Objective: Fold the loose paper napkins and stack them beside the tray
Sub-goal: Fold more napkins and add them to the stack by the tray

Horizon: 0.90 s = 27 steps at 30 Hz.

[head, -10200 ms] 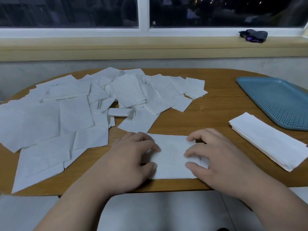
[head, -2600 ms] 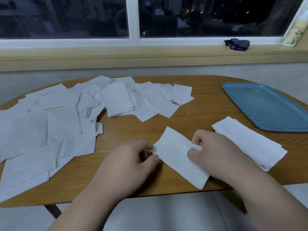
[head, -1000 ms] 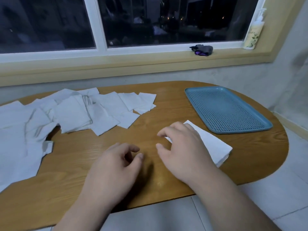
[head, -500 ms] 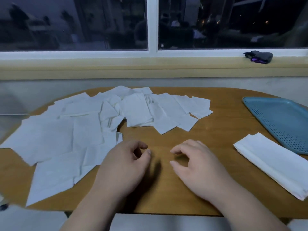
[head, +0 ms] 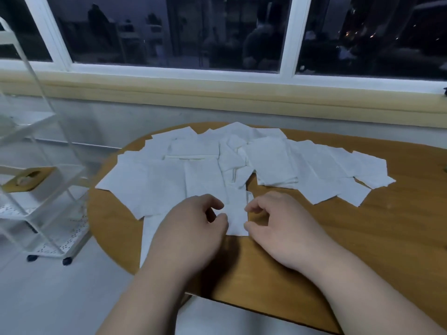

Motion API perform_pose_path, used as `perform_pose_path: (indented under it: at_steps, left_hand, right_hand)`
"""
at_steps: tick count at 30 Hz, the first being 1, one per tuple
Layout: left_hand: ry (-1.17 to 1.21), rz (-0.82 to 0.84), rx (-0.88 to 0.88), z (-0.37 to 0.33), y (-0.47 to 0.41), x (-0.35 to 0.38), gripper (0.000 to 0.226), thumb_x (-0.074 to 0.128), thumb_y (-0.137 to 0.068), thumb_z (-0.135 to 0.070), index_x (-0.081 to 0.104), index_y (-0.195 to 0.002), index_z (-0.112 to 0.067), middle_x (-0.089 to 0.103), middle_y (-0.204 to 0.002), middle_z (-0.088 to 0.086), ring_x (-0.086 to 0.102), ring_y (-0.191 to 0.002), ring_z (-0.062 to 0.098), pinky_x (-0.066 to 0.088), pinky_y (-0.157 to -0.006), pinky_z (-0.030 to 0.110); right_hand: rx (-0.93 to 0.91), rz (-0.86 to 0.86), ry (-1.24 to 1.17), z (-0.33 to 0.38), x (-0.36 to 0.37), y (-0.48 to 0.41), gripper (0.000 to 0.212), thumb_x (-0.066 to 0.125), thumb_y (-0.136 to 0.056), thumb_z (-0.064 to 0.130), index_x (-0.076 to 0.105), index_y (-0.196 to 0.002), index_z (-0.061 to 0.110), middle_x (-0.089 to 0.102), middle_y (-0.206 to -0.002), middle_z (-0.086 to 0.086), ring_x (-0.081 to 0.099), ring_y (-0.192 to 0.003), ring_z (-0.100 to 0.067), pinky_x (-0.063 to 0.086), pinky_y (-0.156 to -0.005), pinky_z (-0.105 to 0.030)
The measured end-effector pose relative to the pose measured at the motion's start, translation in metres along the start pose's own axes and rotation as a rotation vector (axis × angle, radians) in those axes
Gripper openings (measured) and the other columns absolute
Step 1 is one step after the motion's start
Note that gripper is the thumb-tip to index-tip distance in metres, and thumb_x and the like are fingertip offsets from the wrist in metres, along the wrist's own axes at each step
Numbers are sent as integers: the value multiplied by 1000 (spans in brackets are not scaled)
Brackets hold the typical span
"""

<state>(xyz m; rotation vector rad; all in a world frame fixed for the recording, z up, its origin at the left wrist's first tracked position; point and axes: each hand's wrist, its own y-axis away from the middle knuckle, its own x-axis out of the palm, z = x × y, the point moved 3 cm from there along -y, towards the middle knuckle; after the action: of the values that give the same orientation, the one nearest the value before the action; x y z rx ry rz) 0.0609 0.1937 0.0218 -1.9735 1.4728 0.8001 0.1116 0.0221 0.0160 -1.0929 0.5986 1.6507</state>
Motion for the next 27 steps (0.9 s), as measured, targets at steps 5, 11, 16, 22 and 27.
perform_pose_path:
  at_steps: [5, 11, 16, 22, 27]
  left_hand:
    - [-25, -40, -71, 27, 0, -20, 21, 55, -89, -36, 64, -108, -41, 65, -81, -22, 60, -73, -4, 42, -60, 20]
    - [-34, -84, -101, 49, -2, -37, 23, 56, -91, -34, 64, -112, -39, 63, -89, -20, 59, -77, 0, 39, -58, 19]
    - [-40, -129, -130, 62, -6, -47, 25, 57, -90, -33, 64, -114, -38, 61, -90, -20, 57, -79, -2, 36, -57, 17]
    - [-7, -156, -159, 73, -7, -54, 26, 56, -91, -30, 65, -114, -37, 61, -89, -21, 57, -81, -3, 38, -59, 18]
    - [21, -182, -171, 77, -8, -59, 28, 54, -91, -27, 66, -115, -35, 62, -87, -20, 57, -79, -3, 38, -59, 17]
  right_hand:
    - [-17, 19, 10, 21, 18, -18, 32, 60, -91, 38, 62, -123, 34, 54, -112, 20, 48, -112, -4, 40, -90, -21]
    - [-66, 42, 77, 51, 34, -40, 36, 57, -93, 41, 59, -127, 31, 53, -125, 12, 46, -122, -12, 43, -99, -29]
    - [-119, 63, 153, 76, 48, -55, 43, 58, -92, 46, 55, -131, 31, 47, -133, 7, 40, -128, -17, 40, -102, -33]
    - [-182, 90, 221, 98, 66, -69, 51, 58, -88, 57, 56, -130, 30, 48, -129, 4, 42, -124, -21, 39, -104, -37]
    - [-268, 79, 289, 107, 72, -77, 30, 50, -98, 44, 62, -119, 26, 55, -114, 3, 50, -110, -20, 44, -92, -36]
